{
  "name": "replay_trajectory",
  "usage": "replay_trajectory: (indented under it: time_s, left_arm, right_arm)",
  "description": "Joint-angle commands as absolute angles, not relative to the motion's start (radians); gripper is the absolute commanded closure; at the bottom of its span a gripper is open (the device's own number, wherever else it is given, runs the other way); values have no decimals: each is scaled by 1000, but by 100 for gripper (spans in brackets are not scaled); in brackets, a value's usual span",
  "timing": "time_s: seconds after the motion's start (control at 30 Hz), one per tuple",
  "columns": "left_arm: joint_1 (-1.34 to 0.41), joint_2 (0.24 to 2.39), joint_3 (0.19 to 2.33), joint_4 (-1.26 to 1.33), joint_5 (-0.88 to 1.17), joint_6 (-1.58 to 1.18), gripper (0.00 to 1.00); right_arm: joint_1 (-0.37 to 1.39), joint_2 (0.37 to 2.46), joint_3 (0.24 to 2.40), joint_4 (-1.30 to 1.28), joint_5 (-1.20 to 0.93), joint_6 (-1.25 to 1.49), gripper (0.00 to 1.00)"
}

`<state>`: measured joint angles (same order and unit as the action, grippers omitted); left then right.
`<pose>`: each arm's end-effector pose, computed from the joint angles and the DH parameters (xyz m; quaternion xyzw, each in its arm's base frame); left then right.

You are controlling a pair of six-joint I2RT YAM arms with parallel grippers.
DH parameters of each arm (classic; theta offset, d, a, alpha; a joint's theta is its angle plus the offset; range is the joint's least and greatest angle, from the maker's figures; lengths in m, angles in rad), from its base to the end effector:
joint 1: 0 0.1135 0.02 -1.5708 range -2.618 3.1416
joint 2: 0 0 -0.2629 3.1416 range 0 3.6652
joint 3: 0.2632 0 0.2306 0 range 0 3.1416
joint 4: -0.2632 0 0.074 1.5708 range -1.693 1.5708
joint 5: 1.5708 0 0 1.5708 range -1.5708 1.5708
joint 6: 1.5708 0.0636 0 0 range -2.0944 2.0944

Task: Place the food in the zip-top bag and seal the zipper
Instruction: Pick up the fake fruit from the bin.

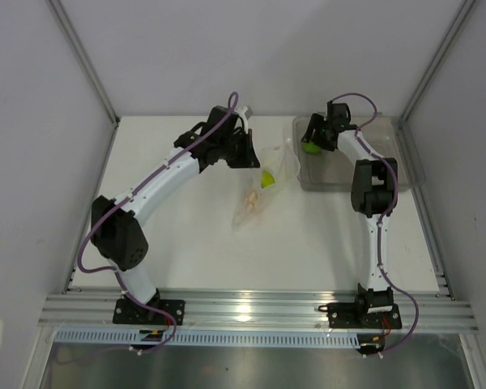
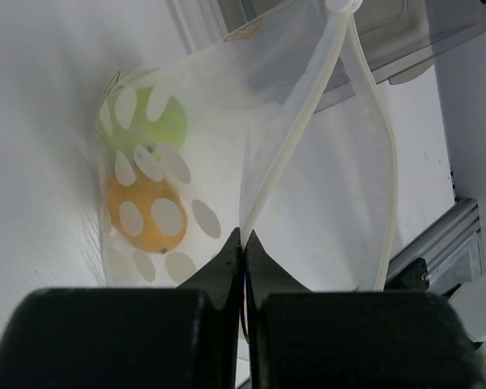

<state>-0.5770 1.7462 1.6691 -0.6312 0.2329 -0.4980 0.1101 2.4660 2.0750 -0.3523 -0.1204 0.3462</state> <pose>0.3236 -0.2282 0.3266 0.0842 0.8997 -0.3032 0.3026 0.5506 0.0686 0.1557 0.0836 0.9104 0.1444 0.3785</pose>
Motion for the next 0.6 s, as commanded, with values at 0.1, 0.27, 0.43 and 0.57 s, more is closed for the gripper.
replay_trajectory:
  time_s: [0.1, 0.27, 0.43, 0.57]
  left_arm:
    - [-571, 1678, 1606, -571, 271, -526, 99]
    - [-581, 1655, 1563, -561, 279, -532, 99]
    - [-604, 1626, 1471, -525, 295, -545, 99]
    - [-609, 1614, 1451, -531, 302, -531, 99]
  right_arm:
    - [109, 2252, 1933, -374, -120, 350, 91]
    - [118, 2041, 1738, -345, -98, 356, 91]
    - [146, 1751, 1508, -367, -78, 371, 92]
    - [182, 1487, 1344, -426, -64, 403, 91]
